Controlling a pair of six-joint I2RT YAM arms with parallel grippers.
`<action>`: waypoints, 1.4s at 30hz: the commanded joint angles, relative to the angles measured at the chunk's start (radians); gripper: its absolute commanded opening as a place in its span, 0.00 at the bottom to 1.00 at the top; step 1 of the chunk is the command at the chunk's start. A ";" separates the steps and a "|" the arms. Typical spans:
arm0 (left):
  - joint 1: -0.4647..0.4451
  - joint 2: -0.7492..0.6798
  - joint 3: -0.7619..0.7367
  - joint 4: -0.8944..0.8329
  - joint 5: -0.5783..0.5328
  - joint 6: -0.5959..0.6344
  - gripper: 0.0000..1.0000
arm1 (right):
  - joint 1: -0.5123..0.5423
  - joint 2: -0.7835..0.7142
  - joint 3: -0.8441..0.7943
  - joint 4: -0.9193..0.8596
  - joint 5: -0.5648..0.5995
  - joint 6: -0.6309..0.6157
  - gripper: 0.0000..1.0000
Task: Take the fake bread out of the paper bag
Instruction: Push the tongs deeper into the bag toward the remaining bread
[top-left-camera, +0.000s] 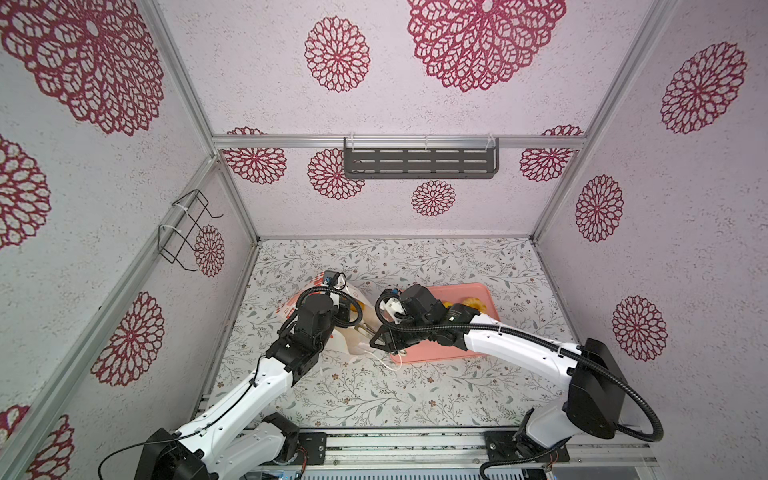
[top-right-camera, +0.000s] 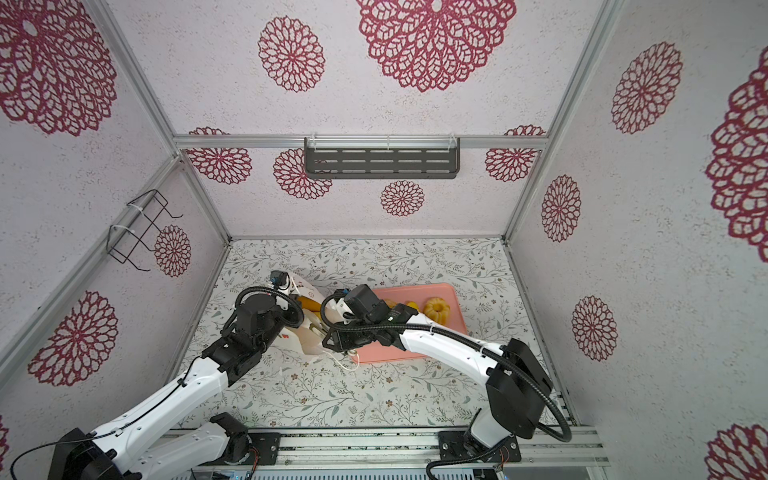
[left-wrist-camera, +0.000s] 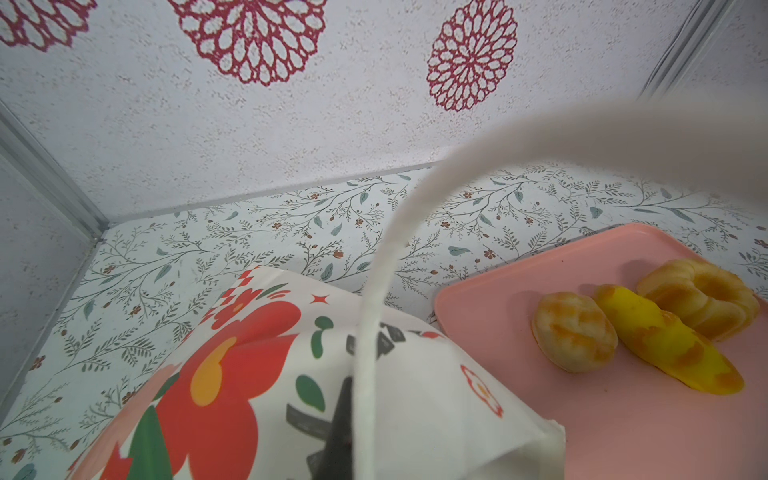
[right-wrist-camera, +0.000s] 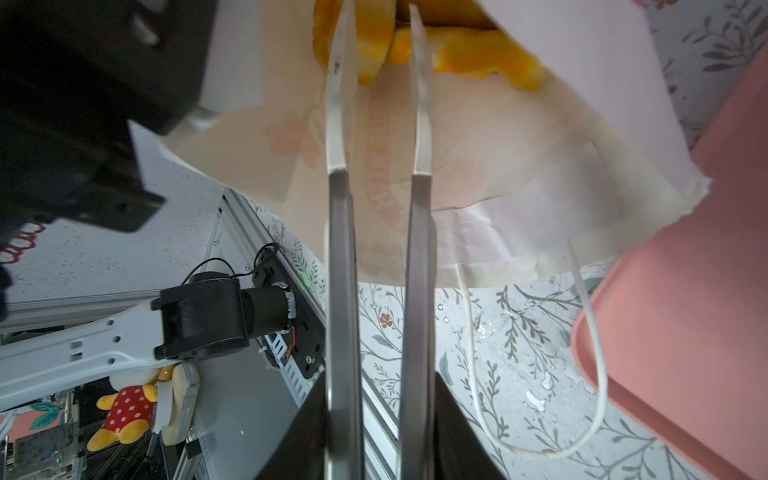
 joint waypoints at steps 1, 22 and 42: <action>-0.012 0.008 0.026 0.025 0.007 -0.018 0.00 | -0.002 -0.057 0.026 -0.010 0.037 -0.006 0.35; -0.020 0.029 0.037 0.018 0.014 -0.015 0.00 | -0.045 0.030 0.065 -0.241 0.145 -0.120 0.40; -0.025 0.052 0.050 0.023 0.036 -0.006 0.00 | -0.064 0.170 0.154 -0.201 0.076 -0.173 0.40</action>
